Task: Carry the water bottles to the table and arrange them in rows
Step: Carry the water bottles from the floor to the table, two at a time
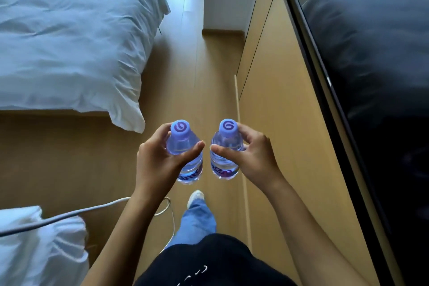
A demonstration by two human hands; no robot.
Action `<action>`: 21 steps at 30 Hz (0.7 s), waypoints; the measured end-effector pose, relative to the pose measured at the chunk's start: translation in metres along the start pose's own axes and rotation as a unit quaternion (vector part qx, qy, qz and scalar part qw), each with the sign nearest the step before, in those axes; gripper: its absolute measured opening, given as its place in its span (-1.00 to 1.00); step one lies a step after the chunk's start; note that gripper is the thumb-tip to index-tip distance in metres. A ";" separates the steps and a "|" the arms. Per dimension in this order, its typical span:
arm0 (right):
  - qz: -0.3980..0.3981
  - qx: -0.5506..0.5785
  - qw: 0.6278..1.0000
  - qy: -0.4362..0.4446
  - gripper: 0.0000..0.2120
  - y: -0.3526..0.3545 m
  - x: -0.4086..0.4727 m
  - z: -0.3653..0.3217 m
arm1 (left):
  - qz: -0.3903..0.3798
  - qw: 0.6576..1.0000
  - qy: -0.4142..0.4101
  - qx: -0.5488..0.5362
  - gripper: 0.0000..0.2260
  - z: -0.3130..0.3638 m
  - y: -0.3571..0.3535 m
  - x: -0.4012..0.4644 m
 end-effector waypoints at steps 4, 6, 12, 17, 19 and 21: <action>0.014 0.001 1.000 -0.013 -0.59 0.001 0.096 -0.006 | -0.010 1.000 -0.006 -0.004 -0.61 -0.008 -0.008 0.098; 0.020 0.004 1.000 -0.010 -0.60 0.002 0.142 -0.010 | -0.022 1.000 -0.011 -0.004 -0.60 -0.012 -0.013 0.146; 0.022 0.019 0.999 -0.020 -0.65 0.002 0.268 -0.005 | -0.025 1.000 0.006 -0.013 -0.59 -0.035 -0.036 0.268; 0.008 0.018 1.000 -0.011 -0.60 0.009 0.398 0.000 | -0.003 1.000 0.014 0.001 -0.62 -0.052 -0.067 0.391; 0.003 0.020 1.000 -0.006 -0.58 0.014 0.456 -0.004 | 0.002 1.000 0.018 -0.011 -0.61 -0.056 -0.081 0.444; -0.011 0.012 1.000 -0.001 -0.59 0.020 0.515 -0.010 | 0.003 1.000 0.010 -0.007 -0.61 -0.057 -0.093 0.498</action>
Point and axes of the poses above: each hand's wrist, its own x-axis towards the middle knuckle, its own y-axis out of the back of the hand, z = x × y, the point moved 7 cm from there along x, towards the middle knuckle, and after that the axes turned 8 degrees about x, right-handed, at the moved point
